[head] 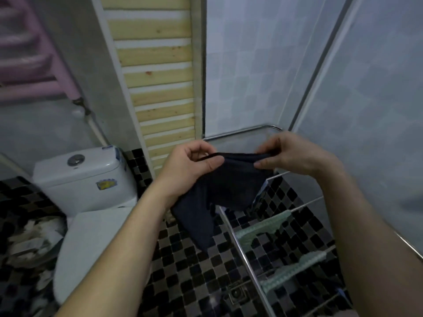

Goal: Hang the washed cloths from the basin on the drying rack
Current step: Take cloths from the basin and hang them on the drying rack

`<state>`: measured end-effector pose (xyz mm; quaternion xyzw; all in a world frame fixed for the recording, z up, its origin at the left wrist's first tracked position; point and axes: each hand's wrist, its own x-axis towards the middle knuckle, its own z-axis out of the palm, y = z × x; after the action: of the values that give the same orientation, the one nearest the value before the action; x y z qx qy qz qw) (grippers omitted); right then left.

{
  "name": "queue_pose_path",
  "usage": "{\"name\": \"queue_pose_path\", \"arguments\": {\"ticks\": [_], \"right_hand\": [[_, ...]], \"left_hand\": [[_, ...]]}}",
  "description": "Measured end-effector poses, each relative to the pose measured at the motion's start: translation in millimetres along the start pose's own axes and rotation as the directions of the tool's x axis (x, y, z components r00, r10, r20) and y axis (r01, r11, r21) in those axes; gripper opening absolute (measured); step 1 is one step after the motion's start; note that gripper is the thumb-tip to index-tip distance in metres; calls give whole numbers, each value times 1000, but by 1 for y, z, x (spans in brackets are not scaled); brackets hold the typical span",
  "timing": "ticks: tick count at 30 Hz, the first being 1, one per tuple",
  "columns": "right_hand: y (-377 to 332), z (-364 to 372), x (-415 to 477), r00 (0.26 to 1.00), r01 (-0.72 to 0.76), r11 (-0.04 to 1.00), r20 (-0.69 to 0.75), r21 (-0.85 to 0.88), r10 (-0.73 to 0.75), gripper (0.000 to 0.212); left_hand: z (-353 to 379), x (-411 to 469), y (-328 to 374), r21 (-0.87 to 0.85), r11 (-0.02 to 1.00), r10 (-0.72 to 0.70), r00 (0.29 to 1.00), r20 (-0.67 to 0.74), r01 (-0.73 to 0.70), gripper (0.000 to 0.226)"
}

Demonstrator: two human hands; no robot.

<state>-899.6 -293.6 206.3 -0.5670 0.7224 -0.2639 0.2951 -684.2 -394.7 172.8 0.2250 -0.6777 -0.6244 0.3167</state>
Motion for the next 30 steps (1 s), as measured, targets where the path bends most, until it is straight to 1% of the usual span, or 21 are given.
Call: {"name": "queue_pose_path", "arguments": {"ticks": [1,2,3,5,6,7,8,9,10,11,12,13,14,15,16,18,20,23,25,27,30], "right_hand": [[-6,6,-2,1000,-2,1000,-30,19,2,3],[-10,9,-5,998,2,994,-66,108,5,3],[-14,13,-8,995,9,964,-94,264,16,6],[-30,27,-11,995,46,814,-96,579,12,10],[-37,33,-10,995,67,749,-101,659,1,10],[-46,40,-8,992,92,722,-124,686,-9,10],[-54,47,-4,989,115,723,-148,681,-18,9],[-64,53,1,985,136,740,-170,658,-30,9],[-73,57,6,984,144,762,-174,631,-42,7],[-81,58,9,986,138,786,-161,603,-50,4],[-88,57,14,988,123,806,-145,579,-48,7],[-91,55,18,990,109,829,-134,549,-41,13],[-92,49,25,989,102,862,-142,497,-36,19],[-91,44,30,986,98,893,-166,439,-27,24],[-89,36,35,983,101,908,-182,407,-27,29],[-77,19,43,988,107,895,-147,434,-47,42],[-56,2,50,996,88,886,-71,455,-63,54],[-15,-11,65,996,37,886,58,461,-71,54],[7,-3,77,993,-21,903,116,430,-32,38],[25,-1,94,991,-67,937,130,343,23,19],[48,-6,111,991,-122,935,100,333,93,8]], "left_hand": [[-10,-8,3,25,999,20,1000,-9,-20,18],[-16,-12,4,34,999,26,999,-30,-25,20],[-23,-17,3,29,999,15,998,-62,-13,21],[-40,-28,5,53,998,-12,993,-120,19,22],[-47,-28,3,125,991,-25,990,-137,43,22],[-52,-28,2,215,974,-35,989,-143,66,23],[-53,-27,4,271,959,-48,989,-138,84,23],[-54,-24,6,261,962,-51,993,-107,78,21],[-51,-21,12,185,980,-60,997,-48,68,18],[-46,-16,17,98,992,-79,996,33,76,20],[-39,-9,24,47,995,-96,989,109,91,28],[-32,-4,28,98,991,-104,983,152,89,31],[-26,7,32,217,974,-105,981,165,68,28],[-22,15,34,347,937,-103,983,152,44,24],[-19,27,35,440,897,-96,988,117,35,27],[-16,50,34,537,844,-56,995,81,4,38],[-12,70,35,586,809,6,997,76,-50,30],[-3,95,35,485,869,83,995,50,-97,19],[-1,104,32,363,926,94,995,39,-102,12],[1,122,22,254,962,103,995,-16,-95,6],[-9,139,8,149,983,126,982,-143,-105,17]]}}
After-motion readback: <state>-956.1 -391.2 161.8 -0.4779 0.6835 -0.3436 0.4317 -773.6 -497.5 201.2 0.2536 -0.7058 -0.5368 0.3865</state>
